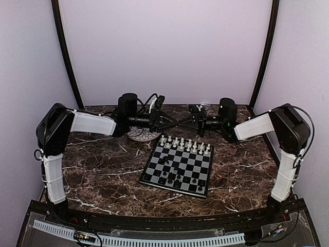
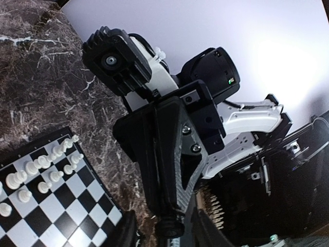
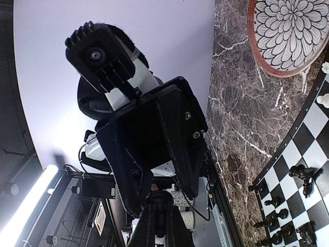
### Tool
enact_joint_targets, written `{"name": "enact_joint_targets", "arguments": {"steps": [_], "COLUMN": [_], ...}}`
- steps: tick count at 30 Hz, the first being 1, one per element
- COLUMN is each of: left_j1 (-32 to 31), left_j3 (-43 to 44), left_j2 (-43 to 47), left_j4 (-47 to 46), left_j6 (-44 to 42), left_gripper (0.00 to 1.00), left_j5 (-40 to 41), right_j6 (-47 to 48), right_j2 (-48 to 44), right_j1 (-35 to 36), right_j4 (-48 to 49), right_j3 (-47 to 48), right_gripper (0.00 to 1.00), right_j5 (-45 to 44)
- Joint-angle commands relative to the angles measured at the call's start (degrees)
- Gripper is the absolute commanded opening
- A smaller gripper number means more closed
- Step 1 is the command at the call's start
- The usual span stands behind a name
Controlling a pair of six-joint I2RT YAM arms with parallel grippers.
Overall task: Set up the chess pieces on the board
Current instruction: Pass from the left arm to the right, then place the knight at b8.
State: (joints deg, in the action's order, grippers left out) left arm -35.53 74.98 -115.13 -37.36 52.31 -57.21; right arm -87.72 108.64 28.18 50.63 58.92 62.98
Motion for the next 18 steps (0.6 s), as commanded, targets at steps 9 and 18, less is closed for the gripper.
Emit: {"name": "enact_joint_targets", "arguments": {"steps": [9,18], "left_j1": [3.0,3.0], "left_j3": [-3.4,4.7], "left_j2": [14.6,16.8], "left_j4": [23.7,49.0], "left_j6": [-18.0,-27.0], "left_gripper": [0.71,0.69], "left_j5": [14.2,30.1], "right_j6": [61.5,73.9], "right_j2": [-12.8,-22.6], "right_j1": [0.4,15.0], "right_j4": [-78.0,-93.2], "right_j3": [16.9,10.6], "right_gripper": [0.0,0.0], "right_j5": [-26.7,-51.2]}}
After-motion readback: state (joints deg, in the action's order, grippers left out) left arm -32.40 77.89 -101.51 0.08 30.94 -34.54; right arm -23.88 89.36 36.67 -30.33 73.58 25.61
